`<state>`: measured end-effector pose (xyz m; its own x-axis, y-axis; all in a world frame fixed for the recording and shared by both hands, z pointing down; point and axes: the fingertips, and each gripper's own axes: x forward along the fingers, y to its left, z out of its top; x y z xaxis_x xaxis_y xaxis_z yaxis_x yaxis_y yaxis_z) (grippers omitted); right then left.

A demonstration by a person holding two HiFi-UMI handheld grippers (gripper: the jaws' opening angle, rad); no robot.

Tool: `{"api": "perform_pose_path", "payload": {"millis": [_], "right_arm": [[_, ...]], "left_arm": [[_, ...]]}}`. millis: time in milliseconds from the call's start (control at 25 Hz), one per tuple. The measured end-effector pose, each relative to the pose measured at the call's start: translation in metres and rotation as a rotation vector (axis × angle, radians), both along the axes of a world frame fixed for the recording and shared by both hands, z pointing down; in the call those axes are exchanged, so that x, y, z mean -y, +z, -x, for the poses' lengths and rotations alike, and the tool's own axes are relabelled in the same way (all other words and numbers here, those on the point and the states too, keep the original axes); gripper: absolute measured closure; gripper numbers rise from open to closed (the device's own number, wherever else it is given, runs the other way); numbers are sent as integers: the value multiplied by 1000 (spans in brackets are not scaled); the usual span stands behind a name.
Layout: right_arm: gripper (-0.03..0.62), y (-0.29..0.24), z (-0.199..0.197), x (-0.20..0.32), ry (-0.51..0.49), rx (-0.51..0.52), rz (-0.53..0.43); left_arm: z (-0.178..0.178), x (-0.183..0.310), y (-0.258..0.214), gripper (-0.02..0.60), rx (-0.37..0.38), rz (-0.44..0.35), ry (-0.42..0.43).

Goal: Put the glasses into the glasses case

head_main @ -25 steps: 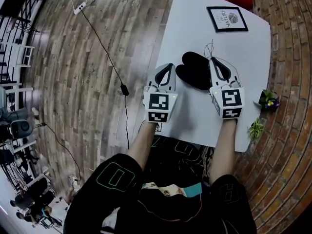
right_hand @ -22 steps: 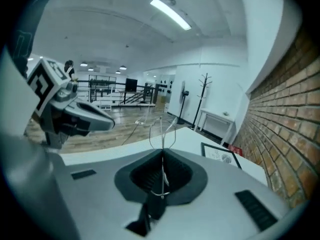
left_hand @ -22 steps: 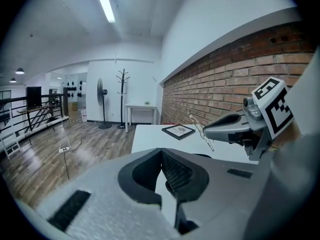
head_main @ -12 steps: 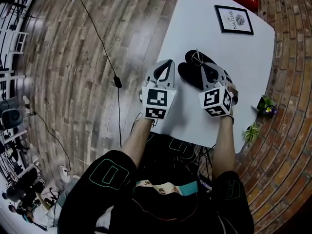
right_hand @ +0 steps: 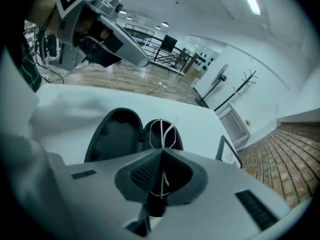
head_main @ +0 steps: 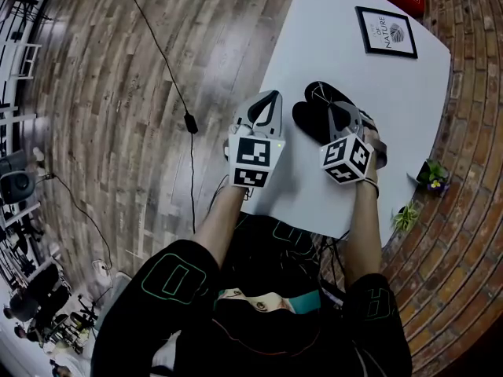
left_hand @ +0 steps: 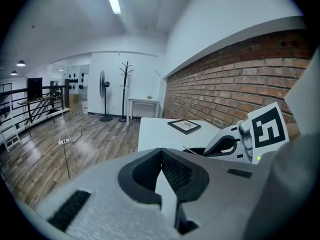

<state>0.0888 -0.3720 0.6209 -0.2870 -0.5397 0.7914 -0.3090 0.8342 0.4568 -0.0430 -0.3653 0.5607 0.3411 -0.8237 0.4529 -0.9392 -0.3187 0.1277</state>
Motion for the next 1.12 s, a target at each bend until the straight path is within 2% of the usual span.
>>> {"api": "perform_pose_path", "payload": {"millis": [400,560,760,880,1000,1120], "right_arm": [[569,17,-1,1,-2,-44,36],[547,17,3,0,-3,-8,67],[525,-5,4,-2,15,87,77],[530,-30,0,1,83,211,59],[542,-61,-8,9,221,457,57],[564,-101,-26,20,346,687,9]], "left_arm": [[-3,9,10,574,-23,21,6],[-3,10,10,574,-28,22,3],[-7,10,5,574,-40,8,-1],[-11,8,-2,574,-46,-7,-5],[-16,5,-13,574,-49,-35,-4],[-17,2,-28,574,-51,-73,-9]]}}
